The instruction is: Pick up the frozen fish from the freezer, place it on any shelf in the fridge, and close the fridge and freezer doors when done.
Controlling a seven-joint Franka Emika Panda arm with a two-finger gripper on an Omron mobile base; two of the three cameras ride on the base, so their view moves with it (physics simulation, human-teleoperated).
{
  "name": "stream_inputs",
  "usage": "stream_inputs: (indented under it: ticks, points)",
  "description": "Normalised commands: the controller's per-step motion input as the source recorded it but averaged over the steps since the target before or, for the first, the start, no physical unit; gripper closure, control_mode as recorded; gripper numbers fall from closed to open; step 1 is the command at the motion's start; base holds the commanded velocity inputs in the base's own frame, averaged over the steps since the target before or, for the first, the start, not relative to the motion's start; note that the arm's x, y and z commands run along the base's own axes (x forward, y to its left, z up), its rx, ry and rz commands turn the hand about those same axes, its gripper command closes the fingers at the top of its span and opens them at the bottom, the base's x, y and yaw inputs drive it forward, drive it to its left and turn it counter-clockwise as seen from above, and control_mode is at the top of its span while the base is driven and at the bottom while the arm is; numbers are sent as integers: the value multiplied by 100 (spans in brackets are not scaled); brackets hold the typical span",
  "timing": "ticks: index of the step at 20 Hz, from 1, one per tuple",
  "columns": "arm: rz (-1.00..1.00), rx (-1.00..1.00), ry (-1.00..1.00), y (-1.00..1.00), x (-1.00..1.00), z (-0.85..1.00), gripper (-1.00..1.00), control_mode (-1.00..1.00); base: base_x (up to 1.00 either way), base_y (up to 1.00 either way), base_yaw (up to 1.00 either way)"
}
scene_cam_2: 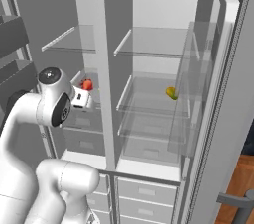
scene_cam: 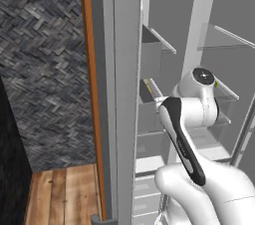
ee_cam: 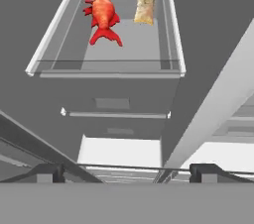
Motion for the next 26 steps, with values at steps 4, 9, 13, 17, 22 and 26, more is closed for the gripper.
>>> stream_inputs:
  ticks: [4,9,13,17,22,26]
  points:
    - [2,-1,-6,33,67,-6,-100,-100,0,0,0]
    - [5,-2,-7,14,77,-8,-100,-100,0,0,0]
    - [8,0,0,0,90,-25,-100,-100,0,0,0]
    - [5,-5,0,10,86,-34,-100,-100,0,0,0]
    - [0,-4,1,30,67,-7,-100,-100,0,0,0]
    - [0,-1,6,27,36,0,-100,-100,0,0,0]
